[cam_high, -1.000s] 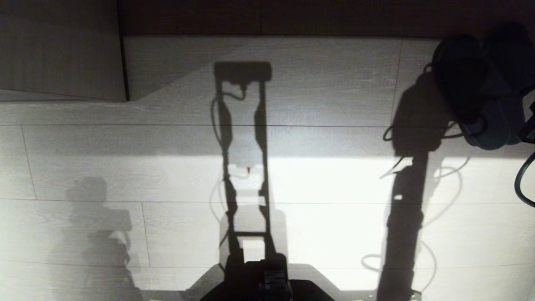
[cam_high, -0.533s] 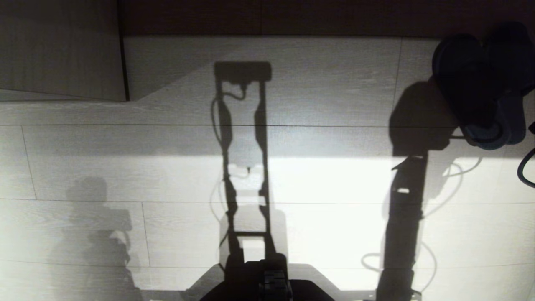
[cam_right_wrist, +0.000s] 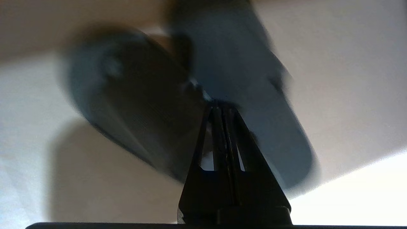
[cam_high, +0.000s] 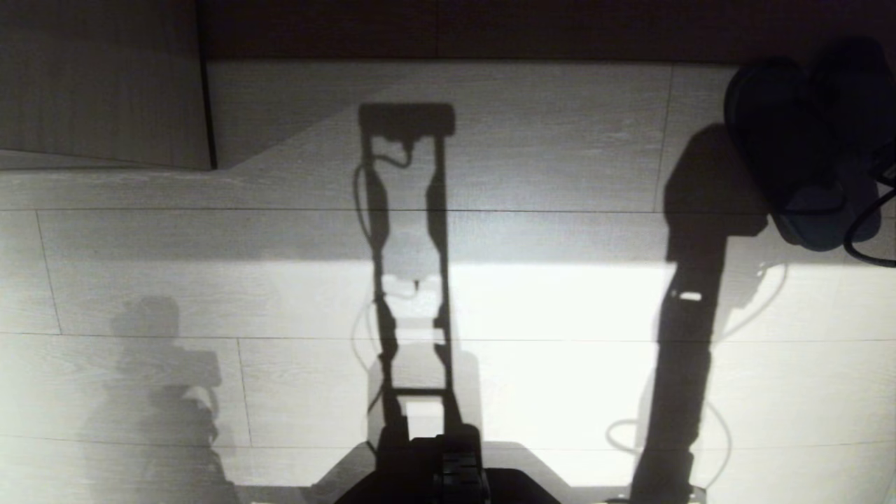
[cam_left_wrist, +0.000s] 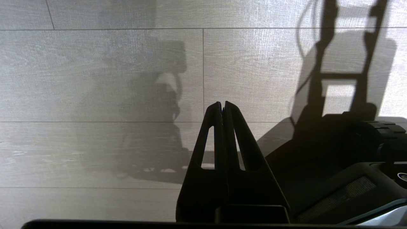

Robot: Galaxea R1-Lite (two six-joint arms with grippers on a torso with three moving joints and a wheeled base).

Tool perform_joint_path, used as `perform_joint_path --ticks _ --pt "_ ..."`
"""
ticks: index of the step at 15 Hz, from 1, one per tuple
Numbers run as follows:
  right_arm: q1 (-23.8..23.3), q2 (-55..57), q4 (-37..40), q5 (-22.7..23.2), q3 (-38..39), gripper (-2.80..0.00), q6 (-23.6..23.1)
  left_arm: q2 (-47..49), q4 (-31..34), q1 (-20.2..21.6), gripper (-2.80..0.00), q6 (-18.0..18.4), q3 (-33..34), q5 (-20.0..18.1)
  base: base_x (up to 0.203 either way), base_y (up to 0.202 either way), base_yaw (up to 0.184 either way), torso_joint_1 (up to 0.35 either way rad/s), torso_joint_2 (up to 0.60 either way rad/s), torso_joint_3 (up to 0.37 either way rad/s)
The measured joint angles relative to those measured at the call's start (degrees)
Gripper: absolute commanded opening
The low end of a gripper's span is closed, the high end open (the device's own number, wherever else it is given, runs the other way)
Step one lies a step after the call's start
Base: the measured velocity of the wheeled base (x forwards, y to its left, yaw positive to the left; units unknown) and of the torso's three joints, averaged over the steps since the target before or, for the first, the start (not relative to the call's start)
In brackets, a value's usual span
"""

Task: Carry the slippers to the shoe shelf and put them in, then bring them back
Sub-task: Pick up the slippers on the floor

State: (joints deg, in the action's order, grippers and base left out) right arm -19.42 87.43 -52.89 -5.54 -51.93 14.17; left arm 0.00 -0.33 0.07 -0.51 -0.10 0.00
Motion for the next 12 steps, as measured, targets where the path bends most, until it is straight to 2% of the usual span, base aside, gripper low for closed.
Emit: perform_joint_path --ticks 3,9,10,12 --pt "0.0 3.1 -3.2 5.2 -4.6 -2.8 -1.2 0.0 0.0 0.0 -2.8 0.0 0.0 0.0 0.0 0.0 0.0 0.0 0.0 0.0" --pt "-0.7 6.6 -3.4 6.5 -5.2 -2.8 -2.0 0.0 0.0 0.0 -2.8 0.0 0.0 0.0 0.0 0.0 0.0 0.0 0.0 0.0" --pt "-1.0 7.0 -3.5 6.5 -5.0 0.0 -2.6 0.0 0.0 0.0 -2.8 0.0 0.0 0.0 0.0 0.0 0.0 0.0 0.0 0.0" --pt "-2.0 7.8 -3.4 6.4 -3.9 0.0 -3.5 0.0 0.0 0.0 -2.8 0.0 0.0 0.0 0.0 0.0 0.0 0.0 0.0 0.0"
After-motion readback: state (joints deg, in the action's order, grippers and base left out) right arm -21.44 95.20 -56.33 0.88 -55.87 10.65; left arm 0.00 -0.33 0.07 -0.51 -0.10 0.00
